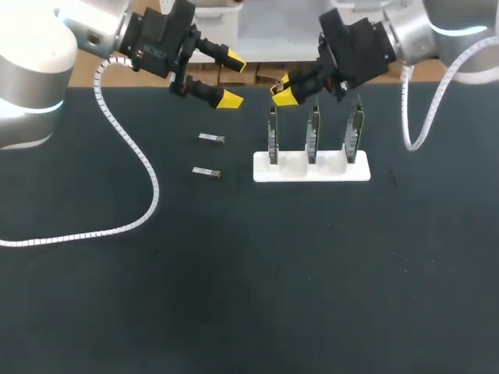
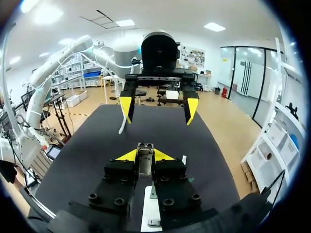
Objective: Pick up the optical module with the left hand, and insert it into the network port with the right hand.
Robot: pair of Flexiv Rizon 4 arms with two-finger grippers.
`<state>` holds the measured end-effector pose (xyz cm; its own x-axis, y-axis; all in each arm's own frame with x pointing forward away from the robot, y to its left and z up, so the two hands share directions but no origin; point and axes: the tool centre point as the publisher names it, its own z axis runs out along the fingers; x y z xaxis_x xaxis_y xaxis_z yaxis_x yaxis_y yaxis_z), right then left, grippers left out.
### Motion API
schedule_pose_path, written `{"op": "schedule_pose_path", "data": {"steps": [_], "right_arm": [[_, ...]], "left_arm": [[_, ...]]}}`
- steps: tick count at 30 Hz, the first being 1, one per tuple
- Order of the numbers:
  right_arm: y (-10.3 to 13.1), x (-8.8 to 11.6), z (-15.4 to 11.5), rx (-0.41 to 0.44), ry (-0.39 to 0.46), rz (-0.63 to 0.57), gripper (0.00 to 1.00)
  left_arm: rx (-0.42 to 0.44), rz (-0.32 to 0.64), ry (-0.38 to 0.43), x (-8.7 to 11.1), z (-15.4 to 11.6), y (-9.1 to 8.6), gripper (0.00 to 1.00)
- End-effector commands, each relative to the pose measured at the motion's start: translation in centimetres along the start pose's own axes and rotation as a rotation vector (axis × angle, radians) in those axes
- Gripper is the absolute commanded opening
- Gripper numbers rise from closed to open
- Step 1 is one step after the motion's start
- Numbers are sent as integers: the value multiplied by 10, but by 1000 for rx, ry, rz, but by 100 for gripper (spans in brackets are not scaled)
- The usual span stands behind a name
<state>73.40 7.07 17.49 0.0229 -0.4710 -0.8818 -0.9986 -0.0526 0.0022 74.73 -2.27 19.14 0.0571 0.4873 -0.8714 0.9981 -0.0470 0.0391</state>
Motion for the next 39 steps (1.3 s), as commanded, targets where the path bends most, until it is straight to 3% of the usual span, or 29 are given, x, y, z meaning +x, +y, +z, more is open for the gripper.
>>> {"op": "schedule_pose_path", "data": {"steps": [1, 22, 32, 39], "right_arm": [[-13, 0, 5, -36, 3, 8, 0], [-2, 1, 7, -30, 9, 39, 0], [5, 12, 10, -30, 6, 79, 0], [-9, 5, 6, -62, 28, 30, 0]], "left_arm": [[5, -2, 5, -1, 0, 2, 100], [5, -2, 5, -1, 0, 2, 100], [5, -2, 5, -1, 0, 2, 100], [5, -2, 5, -1, 0, 2, 100]]}}
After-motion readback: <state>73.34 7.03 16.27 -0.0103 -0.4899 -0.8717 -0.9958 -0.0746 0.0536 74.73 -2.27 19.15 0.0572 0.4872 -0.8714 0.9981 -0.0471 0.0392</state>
